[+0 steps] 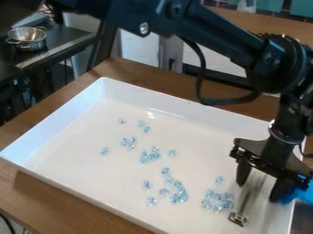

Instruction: Sweep into pile

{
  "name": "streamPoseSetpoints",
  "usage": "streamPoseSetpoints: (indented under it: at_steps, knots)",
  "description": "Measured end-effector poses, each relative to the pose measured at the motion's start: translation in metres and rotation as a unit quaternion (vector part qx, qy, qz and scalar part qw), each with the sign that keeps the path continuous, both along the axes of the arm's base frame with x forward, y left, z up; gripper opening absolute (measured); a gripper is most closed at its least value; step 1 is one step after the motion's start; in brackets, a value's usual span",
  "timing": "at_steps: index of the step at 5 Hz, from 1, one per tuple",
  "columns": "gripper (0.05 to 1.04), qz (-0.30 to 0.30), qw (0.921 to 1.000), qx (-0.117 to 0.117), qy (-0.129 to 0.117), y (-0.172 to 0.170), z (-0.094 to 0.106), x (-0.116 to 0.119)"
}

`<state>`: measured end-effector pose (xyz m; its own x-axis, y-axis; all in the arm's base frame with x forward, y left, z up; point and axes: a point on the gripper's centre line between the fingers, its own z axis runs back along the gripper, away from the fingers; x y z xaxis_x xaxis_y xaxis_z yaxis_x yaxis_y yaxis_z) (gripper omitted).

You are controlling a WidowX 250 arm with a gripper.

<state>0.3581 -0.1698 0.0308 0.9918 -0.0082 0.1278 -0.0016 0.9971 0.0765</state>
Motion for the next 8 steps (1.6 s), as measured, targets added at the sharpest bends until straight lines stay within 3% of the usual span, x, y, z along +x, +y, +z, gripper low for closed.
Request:
streamPoseSetpoints:
  at_steps: [1, 4, 6, 8]
  knots:
    - [0.4, -0.006, 1.0, -0.002, 0.006, 0.0, -0.002, -0.002]
    - [0.388, 0.01, 0.9999, 0.006, 0.001, 0.028, -0.006, -0.013]
    - [0.388, 0.034, 0.9991, 0.022, -0.015, 0.067, -0.009, -0.013]
    - [0.388, 0.065, 0.9954, 0.065, -0.029, 0.128, -0.01, -0.007]
